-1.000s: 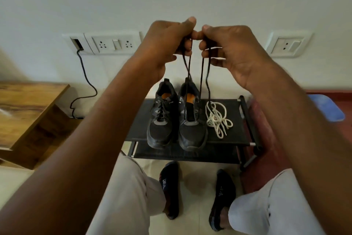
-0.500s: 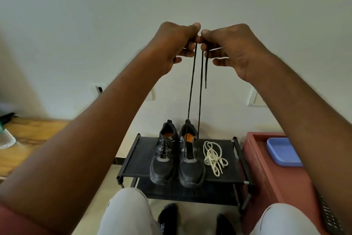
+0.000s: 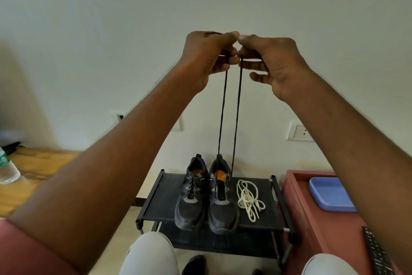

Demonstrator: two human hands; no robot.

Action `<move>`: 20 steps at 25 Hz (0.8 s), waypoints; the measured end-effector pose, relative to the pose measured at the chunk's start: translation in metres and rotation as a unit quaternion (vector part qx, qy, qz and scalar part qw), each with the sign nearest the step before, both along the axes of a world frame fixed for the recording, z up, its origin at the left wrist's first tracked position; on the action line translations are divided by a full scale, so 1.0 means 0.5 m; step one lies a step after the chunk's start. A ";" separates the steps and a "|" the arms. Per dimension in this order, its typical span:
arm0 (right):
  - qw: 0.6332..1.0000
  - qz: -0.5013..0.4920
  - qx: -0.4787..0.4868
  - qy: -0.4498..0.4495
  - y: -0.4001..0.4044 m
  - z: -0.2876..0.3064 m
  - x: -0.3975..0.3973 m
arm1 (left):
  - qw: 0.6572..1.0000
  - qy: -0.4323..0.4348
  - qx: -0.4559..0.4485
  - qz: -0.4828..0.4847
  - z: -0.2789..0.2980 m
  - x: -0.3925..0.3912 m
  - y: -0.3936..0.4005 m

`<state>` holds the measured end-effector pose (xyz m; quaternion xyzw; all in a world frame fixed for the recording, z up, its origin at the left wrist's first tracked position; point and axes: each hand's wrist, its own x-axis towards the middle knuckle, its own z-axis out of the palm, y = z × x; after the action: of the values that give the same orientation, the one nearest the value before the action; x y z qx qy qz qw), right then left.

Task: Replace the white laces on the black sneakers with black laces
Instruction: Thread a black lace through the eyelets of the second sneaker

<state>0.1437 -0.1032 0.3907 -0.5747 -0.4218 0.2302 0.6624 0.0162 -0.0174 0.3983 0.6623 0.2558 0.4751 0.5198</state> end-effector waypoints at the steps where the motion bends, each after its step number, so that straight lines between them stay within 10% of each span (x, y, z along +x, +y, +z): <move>1: 0.999 0.021 -0.003 0.023 0.000 0.000 0.003 | 1.000 -0.006 0.009 -0.007 0.000 0.001 -0.001; 20: 0.968 0.067 0.101 0.219 0.028 -0.020 0.004 | 0.995 -0.099 -0.001 0.007 -0.002 -0.001 -0.015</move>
<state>0.1459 -0.0892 0.3806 -0.4111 -0.3244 0.3506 0.7764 0.0157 -0.0248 0.3975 0.6096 0.2087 0.5414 0.5401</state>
